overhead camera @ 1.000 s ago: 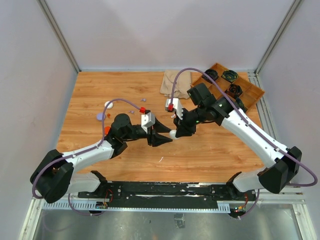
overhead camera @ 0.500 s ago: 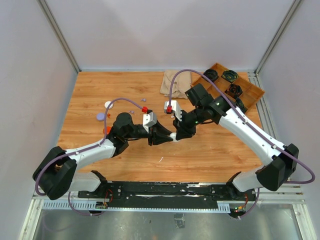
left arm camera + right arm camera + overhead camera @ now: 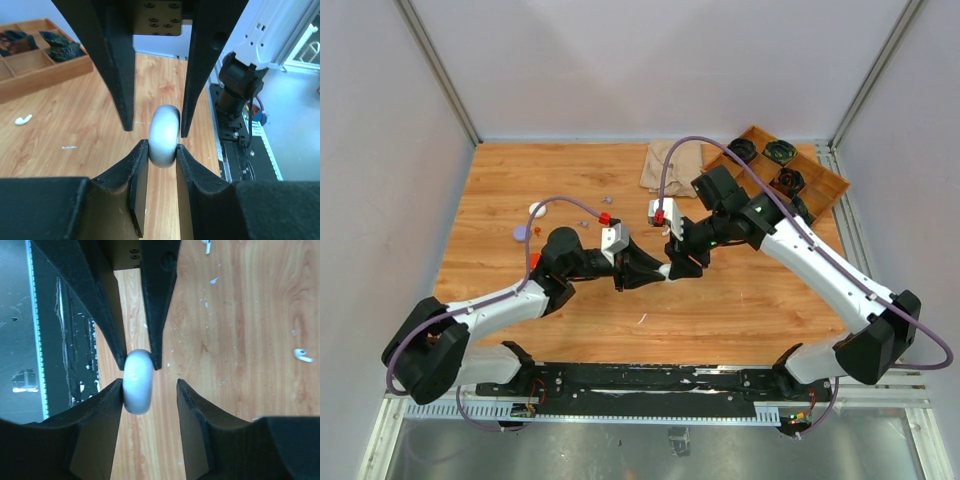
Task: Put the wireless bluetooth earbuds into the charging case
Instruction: Pick up the charging case at the center of the board.
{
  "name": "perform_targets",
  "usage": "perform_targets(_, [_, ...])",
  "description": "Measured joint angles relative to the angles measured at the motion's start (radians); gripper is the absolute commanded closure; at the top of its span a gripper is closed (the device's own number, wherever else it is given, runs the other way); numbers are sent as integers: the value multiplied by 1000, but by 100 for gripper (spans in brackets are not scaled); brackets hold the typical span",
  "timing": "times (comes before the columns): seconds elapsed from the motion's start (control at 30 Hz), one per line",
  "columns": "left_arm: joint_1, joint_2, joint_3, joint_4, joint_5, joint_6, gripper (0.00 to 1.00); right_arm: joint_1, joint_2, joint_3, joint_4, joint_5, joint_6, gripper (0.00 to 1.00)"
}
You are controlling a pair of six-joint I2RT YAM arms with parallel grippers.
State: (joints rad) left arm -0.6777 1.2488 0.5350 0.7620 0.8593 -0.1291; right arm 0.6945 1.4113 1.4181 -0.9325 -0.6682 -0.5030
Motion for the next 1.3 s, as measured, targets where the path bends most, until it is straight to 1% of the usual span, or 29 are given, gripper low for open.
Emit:
perform_targets(0.07, [0,-26,-21,37,-21,-15,100,0,-17,-2,27,1,-1,44])
perform_targets(0.23, [-1,-82,-95,144,-90,-70,100,-23,-101,-57,111,-24,10,37])
perform_targets(0.33, [-1,-97,-138,214,-143,-113,100,-50,-174,-129,192,-61,36,36])
perform_targets(0.43, [-1,-102,-171,278,-195,-156,100,-62,-250,-226,313,-100,86,36])
perform_targets(0.53, [-1,-106,-198,344,-235,-193,100,-63,-306,-325,450,-128,150,39])
perform_targets(0.67, [-1,-110,-223,425,-270,-237,100,-64,-336,-430,605,-144,236,47])
perform_targets(0.73, [-1,-113,-227,455,-281,-254,100,-66,-336,-460,667,-145,271,50])
perform_targets(0.87, [-1,-121,-235,500,-290,-278,100,-67,-336,-497,786,-158,336,52])
perform_targets(1.07, [-1,-126,-247,551,-301,-301,100,-67,-335,-514,885,-198,394,57])
perform_targets(1.17, [-1,-125,-250,572,-303,-310,100,-67,-333,-514,909,-219,410,58])
perform_targets(1.3, [-1,-125,-250,587,-303,-321,100,-67,-332,-514,930,-243,427,63])
